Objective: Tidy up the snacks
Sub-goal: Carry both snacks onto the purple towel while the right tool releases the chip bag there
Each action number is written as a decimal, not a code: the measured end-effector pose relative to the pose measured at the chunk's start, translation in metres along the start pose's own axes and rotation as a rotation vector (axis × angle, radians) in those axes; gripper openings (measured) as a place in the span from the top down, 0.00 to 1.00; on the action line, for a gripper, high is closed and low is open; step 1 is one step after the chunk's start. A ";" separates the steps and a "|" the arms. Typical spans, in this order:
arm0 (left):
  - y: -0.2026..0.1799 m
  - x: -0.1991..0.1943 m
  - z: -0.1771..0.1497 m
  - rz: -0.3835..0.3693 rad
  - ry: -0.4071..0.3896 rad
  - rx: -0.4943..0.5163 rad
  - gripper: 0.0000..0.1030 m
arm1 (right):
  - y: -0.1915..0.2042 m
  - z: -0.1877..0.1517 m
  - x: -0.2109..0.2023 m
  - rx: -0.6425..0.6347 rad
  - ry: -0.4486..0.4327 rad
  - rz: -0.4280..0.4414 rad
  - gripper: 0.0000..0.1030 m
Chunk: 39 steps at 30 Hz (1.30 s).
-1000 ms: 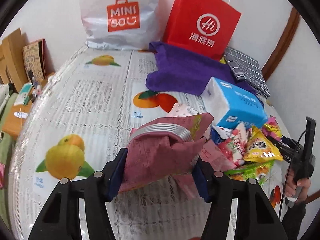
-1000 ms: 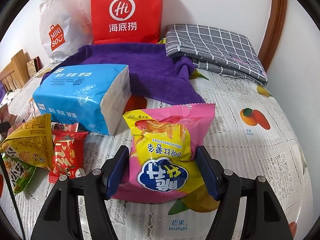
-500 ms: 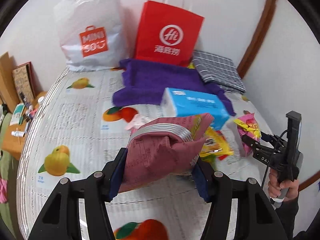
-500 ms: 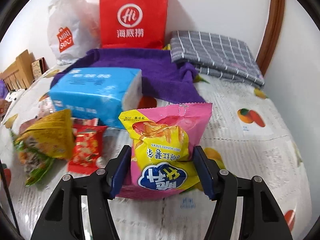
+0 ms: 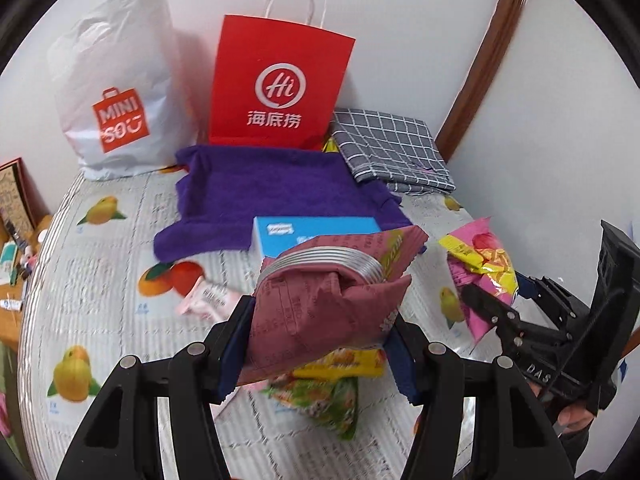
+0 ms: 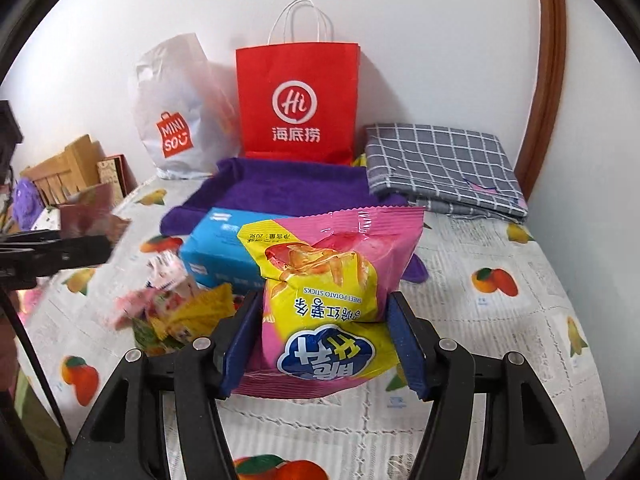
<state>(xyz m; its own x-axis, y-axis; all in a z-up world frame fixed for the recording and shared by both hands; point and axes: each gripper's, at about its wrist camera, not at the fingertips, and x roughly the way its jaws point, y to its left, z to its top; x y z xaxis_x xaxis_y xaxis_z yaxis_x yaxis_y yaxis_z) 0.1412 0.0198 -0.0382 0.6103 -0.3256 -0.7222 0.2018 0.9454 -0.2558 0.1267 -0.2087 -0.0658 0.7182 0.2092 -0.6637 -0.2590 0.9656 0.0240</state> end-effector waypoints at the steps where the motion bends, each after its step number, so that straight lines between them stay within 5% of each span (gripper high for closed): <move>1: -0.002 0.001 0.005 -0.002 -0.001 0.004 0.43 | 0.001 0.003 0.001 -0.004 -0.003 -0.001 0.39; 22: -0.011 0.007 0.088 0.066 -0.053 0.071 0.43 | 0.000 0.103 0.032 -0.022 -0.044 0.009 0.39; 39: 0.005 0.058 0.148 0.128 -0.041 0.093 0.43 | -0.019 0.186 0.099 -0.006 -0.021 0.038 0.39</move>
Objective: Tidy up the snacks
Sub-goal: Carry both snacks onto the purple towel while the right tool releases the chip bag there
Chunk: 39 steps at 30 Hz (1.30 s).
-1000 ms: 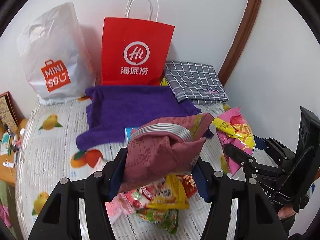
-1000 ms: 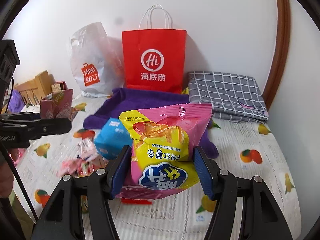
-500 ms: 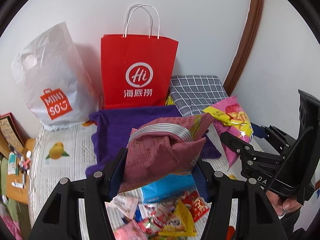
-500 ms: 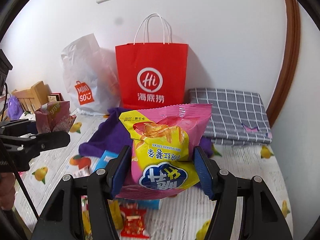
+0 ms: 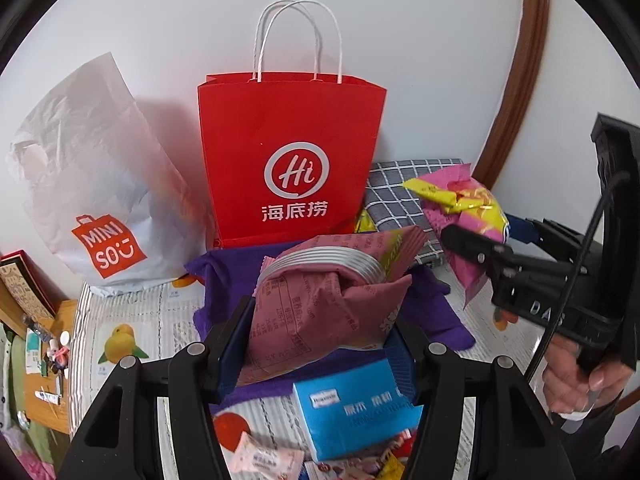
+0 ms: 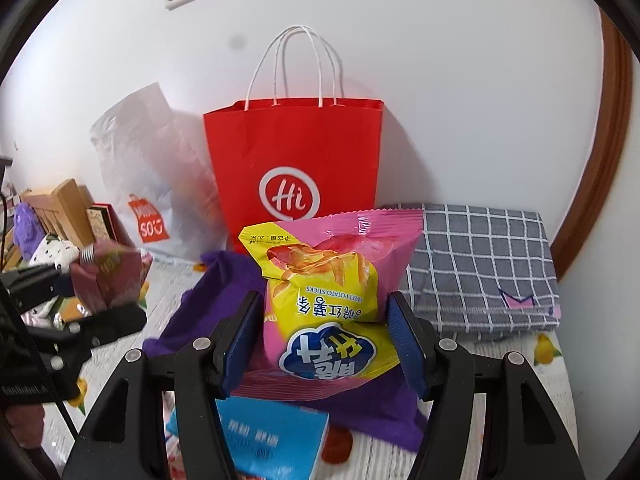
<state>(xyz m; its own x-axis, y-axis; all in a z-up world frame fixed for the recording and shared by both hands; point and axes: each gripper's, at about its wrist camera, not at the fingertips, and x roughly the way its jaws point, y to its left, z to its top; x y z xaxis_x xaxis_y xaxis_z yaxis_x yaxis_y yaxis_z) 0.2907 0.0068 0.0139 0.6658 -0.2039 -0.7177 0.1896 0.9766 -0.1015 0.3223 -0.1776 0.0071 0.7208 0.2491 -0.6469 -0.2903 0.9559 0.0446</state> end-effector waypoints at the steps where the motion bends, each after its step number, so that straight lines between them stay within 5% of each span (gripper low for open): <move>1: 0.001 0.003 0.002 0.002 0.002 0.000 0.43 | -0.002 0.005 0.005 0.006 0.005 0.000 0.39; 18: 0.051 0.085 0.017 0.050 0.090 -0.049 0.43 | -0.042 0.002 0.092 0.050 0.127 0.010 0.40; 39: 0.089 0.171 -0.011 0.026 0.256 -0.165 0.43 | -0.037 -0.039 0.176 0.020 0.302 0.029 0.40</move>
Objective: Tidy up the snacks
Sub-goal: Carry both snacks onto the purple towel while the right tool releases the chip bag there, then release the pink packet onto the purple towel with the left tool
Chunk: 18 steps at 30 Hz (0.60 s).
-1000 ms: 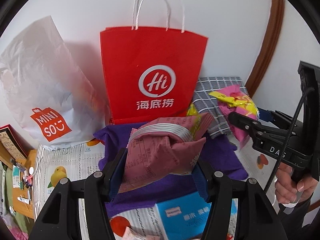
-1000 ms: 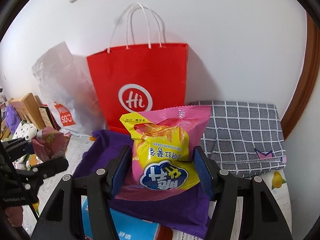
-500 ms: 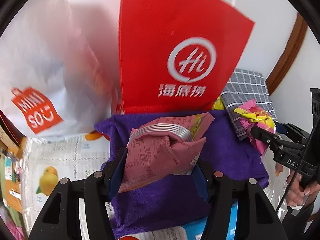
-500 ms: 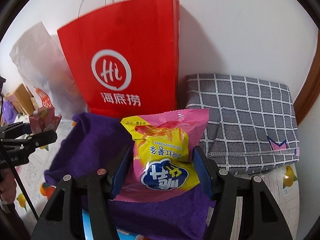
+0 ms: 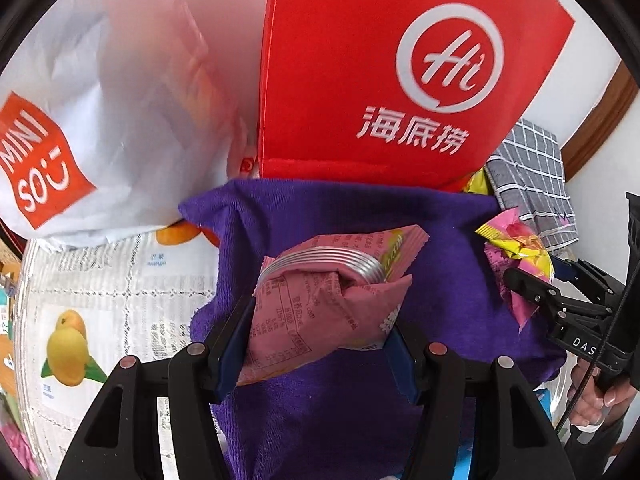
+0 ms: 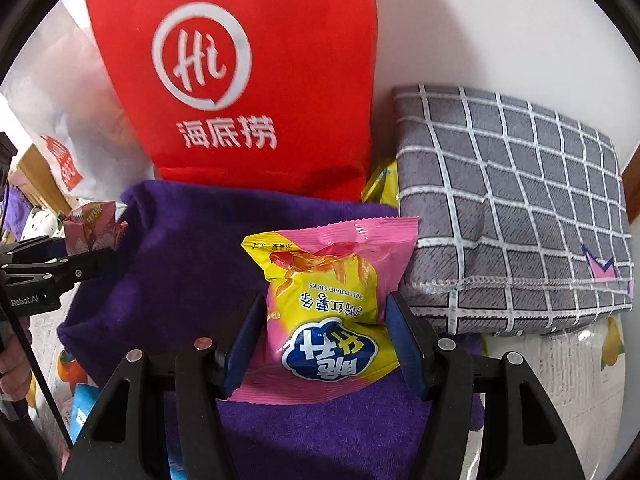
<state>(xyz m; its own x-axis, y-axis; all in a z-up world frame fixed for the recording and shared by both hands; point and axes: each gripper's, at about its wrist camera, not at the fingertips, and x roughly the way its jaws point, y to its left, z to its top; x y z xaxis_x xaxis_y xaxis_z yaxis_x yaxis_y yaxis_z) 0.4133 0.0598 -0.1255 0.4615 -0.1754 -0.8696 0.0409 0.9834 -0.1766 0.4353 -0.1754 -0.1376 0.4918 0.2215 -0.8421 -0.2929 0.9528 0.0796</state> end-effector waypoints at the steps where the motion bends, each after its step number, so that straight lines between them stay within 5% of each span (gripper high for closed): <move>1: 0.000 0.001 -0.001 0.001 0.003 -0.002 0.42 | 0.001 0.000 0.002 0.000 0.004 -0.001 0.40; 9: 0.000 0.013 -0.001 -0.007 0.014 -0.021 0.42 | 0.011 -0.001 0.018 -0.024 0.045 -0.022 0.39; 12: 0.000 0.013 0.001 0.002 0.006 -0.031 0.22 | 0.010 0.000 0.012 -0.021 0.042 -0.017 0.32; 18: -0.006 -0.008 0.002 0.003 -0.036 -0.019 0.18 | 0.006 0.007 -0.022 0.003 -0.030 0.006 0.29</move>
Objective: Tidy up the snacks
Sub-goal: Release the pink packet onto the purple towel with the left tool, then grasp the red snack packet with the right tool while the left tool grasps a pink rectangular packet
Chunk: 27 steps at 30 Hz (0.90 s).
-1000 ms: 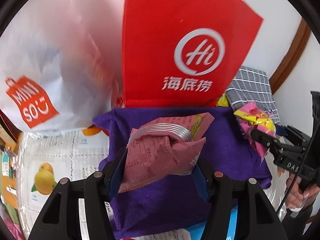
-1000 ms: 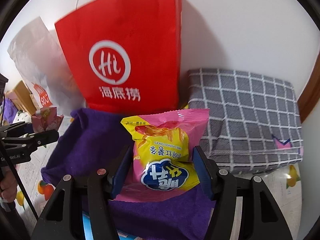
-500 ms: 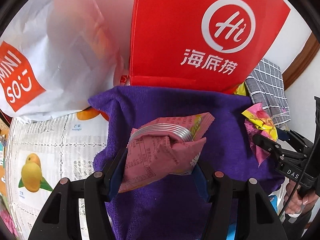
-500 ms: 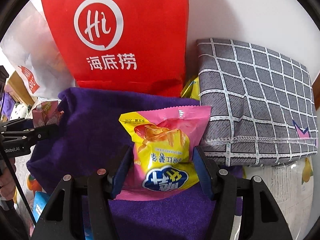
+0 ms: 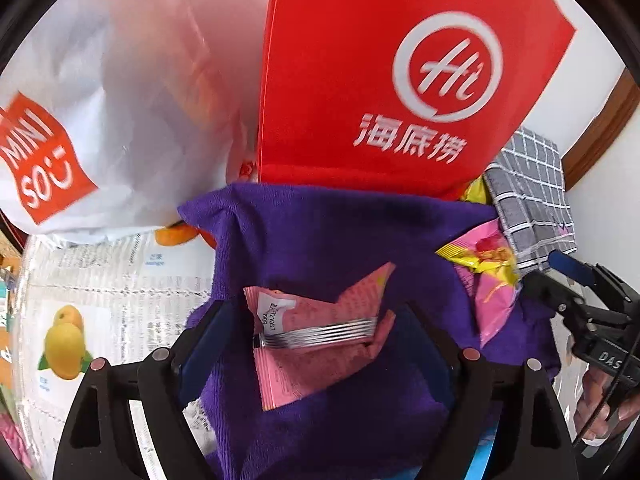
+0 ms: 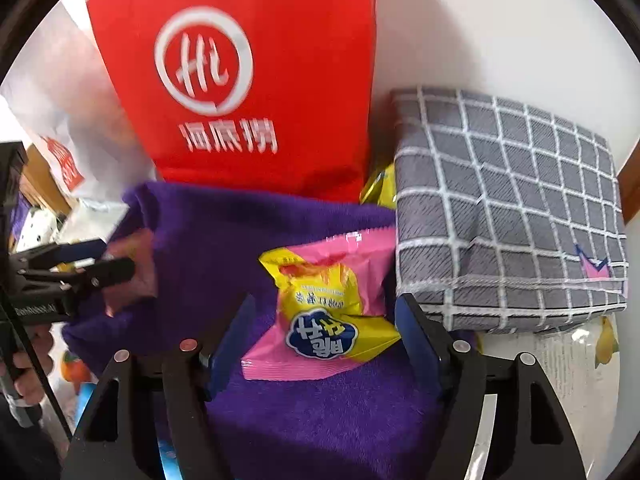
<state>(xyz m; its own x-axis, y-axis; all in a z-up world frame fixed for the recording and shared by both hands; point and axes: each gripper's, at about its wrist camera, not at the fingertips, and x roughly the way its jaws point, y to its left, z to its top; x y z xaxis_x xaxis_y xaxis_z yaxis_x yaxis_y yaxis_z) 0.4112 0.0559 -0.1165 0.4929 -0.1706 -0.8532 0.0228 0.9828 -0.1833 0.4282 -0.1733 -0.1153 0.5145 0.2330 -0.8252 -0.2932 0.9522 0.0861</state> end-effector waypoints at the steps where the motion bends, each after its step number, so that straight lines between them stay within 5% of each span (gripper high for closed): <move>1: -0.002 -0.006 0.000 0.008 -0.007 0.004 0.18 | 0.001 0.001 -0.008 0.000 -0.019 0.001 0.29; 9: -0.006 -0.057 -0.016 -0.051 -0.078 0.013 0.18 | 0.016 -0.004 -0.072 -0.054 -0.190 -0.063 0.28; 18: 0.009 -0.128 -0.061 0.023 -0.174 -0.010 0.19 | 0.042 -0.044 -0.115 -0.026 -0.131 -0.016 0.28; 21: 0.014 -0.152 -0.078 -0.010 -0.184 -0.017 0.19 | 0.046 -0.066 -0.134 0.011 -0.115 0.023 0.28; 27: 0.018 -0.185 -0.114 -0.113 -0.153 -0.044 0.19 | 0.065 -0.112 -0.170 0.007 -0.147 -0.054 0.26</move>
<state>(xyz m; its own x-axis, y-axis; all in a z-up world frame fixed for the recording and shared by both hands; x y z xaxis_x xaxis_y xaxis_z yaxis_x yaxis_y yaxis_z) 0.2207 0.0968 -0.0174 0.6158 -0.2640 -0.7424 0.0492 0.9532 -0.2982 0.2310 -0.1730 -0.0321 0.6415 0.2078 -0.7384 -0.2572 0.9652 0.0482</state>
